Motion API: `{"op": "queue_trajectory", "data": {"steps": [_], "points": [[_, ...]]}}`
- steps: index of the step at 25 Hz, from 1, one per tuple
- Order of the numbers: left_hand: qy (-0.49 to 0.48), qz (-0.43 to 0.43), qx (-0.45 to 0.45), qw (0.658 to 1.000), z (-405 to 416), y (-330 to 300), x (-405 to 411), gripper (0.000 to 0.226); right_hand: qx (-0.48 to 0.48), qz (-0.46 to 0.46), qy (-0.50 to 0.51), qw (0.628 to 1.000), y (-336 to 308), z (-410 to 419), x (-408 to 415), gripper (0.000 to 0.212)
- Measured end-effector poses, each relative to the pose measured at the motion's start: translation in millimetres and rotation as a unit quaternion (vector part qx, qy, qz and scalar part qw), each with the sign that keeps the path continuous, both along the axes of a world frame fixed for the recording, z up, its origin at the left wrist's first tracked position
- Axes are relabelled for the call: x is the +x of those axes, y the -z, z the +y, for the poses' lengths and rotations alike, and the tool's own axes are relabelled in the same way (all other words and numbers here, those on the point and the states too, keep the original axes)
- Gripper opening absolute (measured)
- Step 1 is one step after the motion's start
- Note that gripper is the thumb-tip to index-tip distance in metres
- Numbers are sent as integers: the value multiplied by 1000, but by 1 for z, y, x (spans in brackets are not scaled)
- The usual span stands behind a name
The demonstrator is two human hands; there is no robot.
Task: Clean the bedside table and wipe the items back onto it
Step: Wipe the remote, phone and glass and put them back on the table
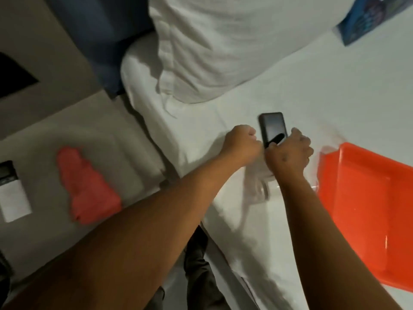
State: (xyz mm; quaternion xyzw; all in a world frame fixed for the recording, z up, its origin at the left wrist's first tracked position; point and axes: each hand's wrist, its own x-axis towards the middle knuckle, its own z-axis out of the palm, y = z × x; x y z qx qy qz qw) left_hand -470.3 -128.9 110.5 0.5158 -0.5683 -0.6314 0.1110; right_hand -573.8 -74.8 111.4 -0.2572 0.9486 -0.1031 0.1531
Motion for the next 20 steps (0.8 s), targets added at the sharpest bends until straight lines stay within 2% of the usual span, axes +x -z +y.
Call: {"op": "queue_trajectory", "data": {"steps": [2,4,6,9,11,14,16,18,20], "points": [[11,-39,12,999,0,1,-18,31,29,-52,25,998,3,-4,-20,57],[2,-58,15,998,0,7,-27,22,25,-82,33,996,6,-12,-36,47],[-26,-40,33,998,-2,12,-26,10,4,-115,25,993,7,-20,-47,36],[-73,-4,42,996,-5,19,-16,27,-22,-183,25,983,-2,-28,-46,29],[-114,21,27,993,-6,21,1,29,-61,-243,19,968,-13,-34,-31,24],[-196,93,37,975,-8,24,51,24,-131,-345,-12,930,-25,-48,22,17],[-283,150,57,946,-12,26,105,10,-157,-406,-54,899,-20,-59,77,14],[-362,175,70,913,-13,31,173,11,-150,-453,-91,874,-6,-68,148,16],[-407,178,81,892,-8,43,239,16,-121,-472,-111,866,20,-73,212,12]]}}
